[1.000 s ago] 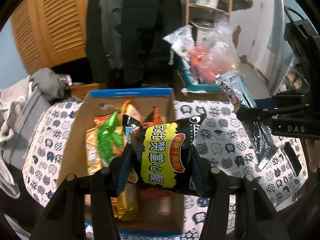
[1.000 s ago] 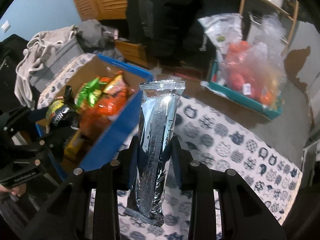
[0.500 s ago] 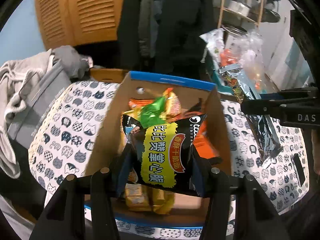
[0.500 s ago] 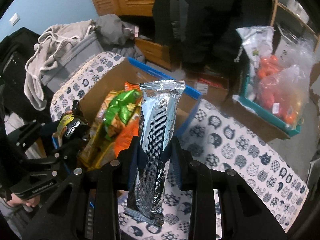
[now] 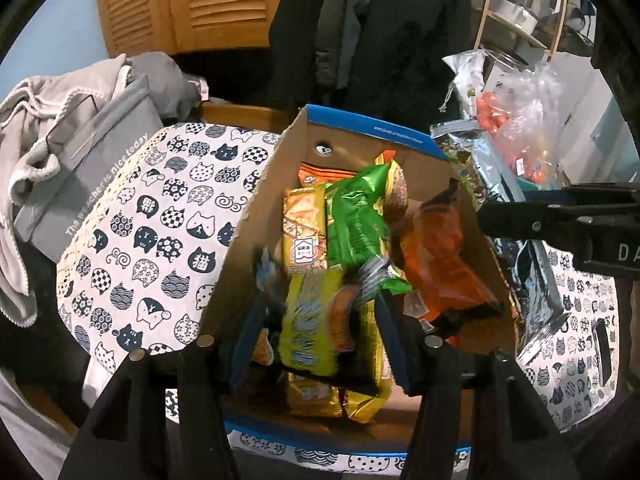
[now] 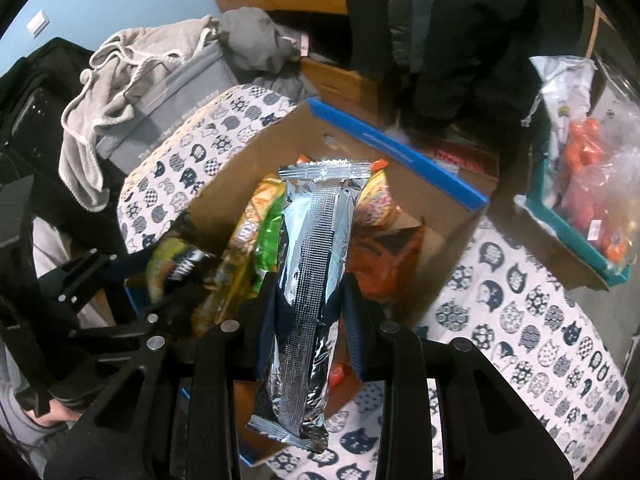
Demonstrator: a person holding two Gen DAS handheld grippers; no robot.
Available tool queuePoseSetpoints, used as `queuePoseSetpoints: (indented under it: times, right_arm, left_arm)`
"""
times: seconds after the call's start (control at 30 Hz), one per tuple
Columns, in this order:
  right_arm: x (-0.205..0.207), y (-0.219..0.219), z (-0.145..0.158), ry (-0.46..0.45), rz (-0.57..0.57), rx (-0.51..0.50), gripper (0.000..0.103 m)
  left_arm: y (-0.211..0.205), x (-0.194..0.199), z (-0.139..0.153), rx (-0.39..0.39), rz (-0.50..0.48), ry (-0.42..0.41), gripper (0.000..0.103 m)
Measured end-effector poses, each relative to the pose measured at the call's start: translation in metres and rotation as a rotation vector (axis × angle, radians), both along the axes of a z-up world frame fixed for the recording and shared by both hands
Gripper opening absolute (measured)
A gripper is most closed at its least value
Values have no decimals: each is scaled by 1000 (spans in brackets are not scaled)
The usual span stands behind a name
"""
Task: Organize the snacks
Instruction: 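Release the black bag into the box while the right tool lowers the silver pack in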
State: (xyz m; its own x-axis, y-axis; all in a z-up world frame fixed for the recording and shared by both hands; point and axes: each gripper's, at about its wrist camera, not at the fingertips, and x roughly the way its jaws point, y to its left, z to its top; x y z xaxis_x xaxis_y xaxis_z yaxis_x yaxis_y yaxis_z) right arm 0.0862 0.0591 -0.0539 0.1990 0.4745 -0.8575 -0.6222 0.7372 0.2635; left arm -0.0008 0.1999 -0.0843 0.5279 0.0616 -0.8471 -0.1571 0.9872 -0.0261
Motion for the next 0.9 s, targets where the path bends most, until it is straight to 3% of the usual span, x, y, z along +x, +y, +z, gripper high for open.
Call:
queuePoseSetpoints:
  times: [0.07,0.2,0.33,0.43,0.53,0.67,0.9]
  right_arm:
    - [-1,4,-2,12,5,7,29]
    - [-2,9,-6,40,17,19,30]
    - [-5,11,-6,60,33,43,31]
    - [-8,8,-3,58,32,56,44]
    - [-10,0,2,45,16,58,47]
    - [-14,-16,10,12,-16,51,62]
    - [-22,-47,27,-46,-72,43,69]
  left_arm:
    - [2,0,2,3,9,3,68]
    - [4,-3,12,-17,16,-11,72]
    - [1,-8,22,10,14,-32,77]
    - [-2,-10,28,26,4,-34,79]
    - [-5,-13,32,25,-3,-36,79]
    - [-12,-15,39,33,-13,-35,82]
    - [-29,-23,56,-13,-45,-52,83]
